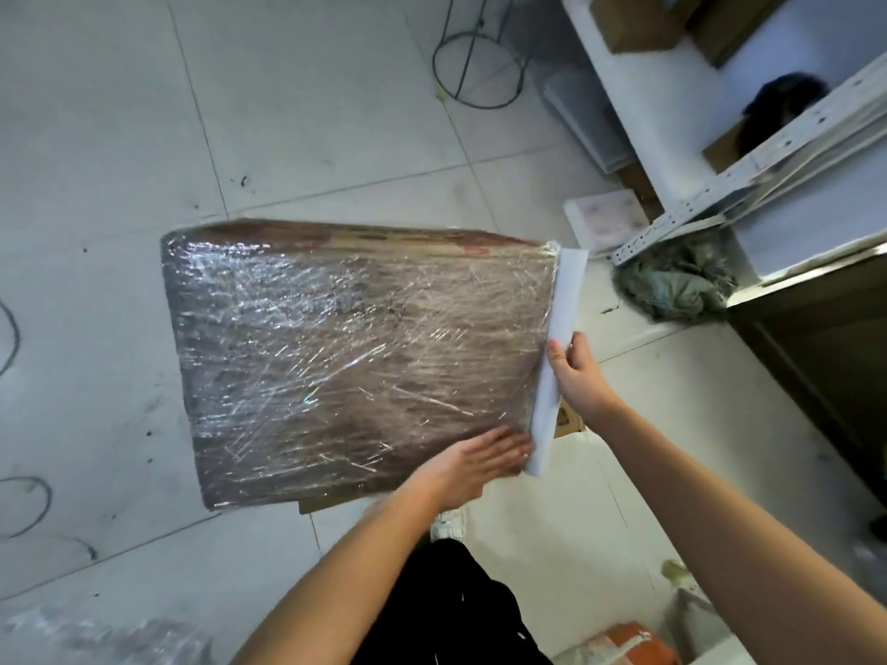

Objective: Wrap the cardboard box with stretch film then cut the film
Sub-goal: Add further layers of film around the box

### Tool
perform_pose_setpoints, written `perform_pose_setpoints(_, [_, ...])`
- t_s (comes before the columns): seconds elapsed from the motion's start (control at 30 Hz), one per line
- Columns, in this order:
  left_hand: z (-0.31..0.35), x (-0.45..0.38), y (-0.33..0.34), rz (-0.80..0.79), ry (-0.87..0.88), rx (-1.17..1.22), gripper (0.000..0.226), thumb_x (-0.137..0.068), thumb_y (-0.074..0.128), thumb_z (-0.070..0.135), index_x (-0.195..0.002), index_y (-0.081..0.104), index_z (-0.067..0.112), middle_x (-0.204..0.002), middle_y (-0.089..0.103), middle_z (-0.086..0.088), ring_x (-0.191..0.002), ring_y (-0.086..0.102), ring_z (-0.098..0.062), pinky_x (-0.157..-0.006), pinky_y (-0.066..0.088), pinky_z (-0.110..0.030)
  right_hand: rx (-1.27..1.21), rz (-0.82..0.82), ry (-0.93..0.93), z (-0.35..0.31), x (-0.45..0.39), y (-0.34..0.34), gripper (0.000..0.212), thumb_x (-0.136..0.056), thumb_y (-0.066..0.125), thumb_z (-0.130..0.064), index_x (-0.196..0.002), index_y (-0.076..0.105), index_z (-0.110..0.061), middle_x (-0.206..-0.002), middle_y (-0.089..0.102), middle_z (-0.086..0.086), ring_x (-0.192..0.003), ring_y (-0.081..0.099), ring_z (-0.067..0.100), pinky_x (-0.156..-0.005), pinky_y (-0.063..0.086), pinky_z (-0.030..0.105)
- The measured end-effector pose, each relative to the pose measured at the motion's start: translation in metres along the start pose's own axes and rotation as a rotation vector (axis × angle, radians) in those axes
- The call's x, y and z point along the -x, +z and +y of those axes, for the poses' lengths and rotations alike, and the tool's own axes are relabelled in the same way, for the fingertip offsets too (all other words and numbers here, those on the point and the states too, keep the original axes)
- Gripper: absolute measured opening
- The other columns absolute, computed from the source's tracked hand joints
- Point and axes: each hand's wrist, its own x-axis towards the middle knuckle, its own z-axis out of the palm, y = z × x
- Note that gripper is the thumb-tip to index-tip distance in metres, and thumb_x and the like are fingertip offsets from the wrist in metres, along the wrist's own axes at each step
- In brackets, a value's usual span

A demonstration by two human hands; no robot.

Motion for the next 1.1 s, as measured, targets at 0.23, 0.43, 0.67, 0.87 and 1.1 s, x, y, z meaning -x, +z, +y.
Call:
perform_pose_setpoints(0.23, [-0.028,0.004,-0.024,0.066,-0.063,0.119,0.058,-0.09,0.036,0.042,-0.141,0.042,0.014,-0.151,0.033,-0.003,-0.142,0.024,-0.022,-0.115,-0.008,-0.049,0.083,-0.061,0.075,-0.01,0.001,-0.005,0.025,-0.099,0.042,-0.03,-0.103,0.036,-0.006,-0.076,0.042,-0.001,-0.071,0.046,0.013,-0.06,0.038,0.026])
perform_pose_setpoints(0.43, [-0.133,-0.026,-0.066,0.006,-0.845,0.323,0.086,-0.092,0.023,0.055,-0.143,-0.023,0.003,-0.155,-0.018,-0.014,-0.143,-0.012,-0.031,-0.112,-0.015,-0.056,0.007,-0.232,0.105,-0.007,-0.002,-0.021,0.045,-0.094,0.051,-0.033,-0.121,0.035,0.0,-0.115,0.053,0.028,-0.106,0.057,0.034,-0.091,0.051,0.04])
perform_pose_setpoints(0.67, [-0.15,-0.079,-0.114,-0.227,-1.165,0.518,0.092,-0.083,0.026,0.076,-0.148,-0.013,0.025,-0.156,0.014,-0.013,-0.144,0.007,-0.036,-0.102,-0.007,-0.075,-0.128,-0.346,0.149,-0.005,-0.005,-0.032,0.032,-0.092,0.058,-0.022,-0.115,0.039,-0.008,-0.107,0.058,0.006,-0.101,0.056,0.018,-0.088,0.05,0.031])
perform_pose_setpoints(0.87, [-0.151,-0.096,-0.139,-0.37,-1.374,0.715,0.078,-0.085,0.044,0.064,-0.149,0.01,0.035,-0.158,0.002,-0.007,-0.139,-0.015,-0.046,-0.097,0.019,-0.078,-0.261,-0.547,0.24,-0.02,-0.021,-0.048,0.051,-0.088,0.059,-0.007,-0.134,0.041,-0.019,-0.118,0.059,0.005,-0.104,0.057,0.019,-0.083,0.047,0.033])
perform_pose_setpoints(1.1, [-0.161,-0.096,-0.152,-0.228,-1.453,0.828,0.065,-0.086,0.063,0.041,-0.14,0.032,0.022,-0.15,0.025,-0.008,-0.143,-0.003,-0.041,-0.105,0.031,-0.063,-0.316,-0.605,0.211,-0.033,-0.026,-0.053,0.041,-0.085,0.06,0.001,-0.119,0.048,-0.018,-0.11,0.061,0.007,-0.096,0.057,0.017,-0.071,0.048,0.027])
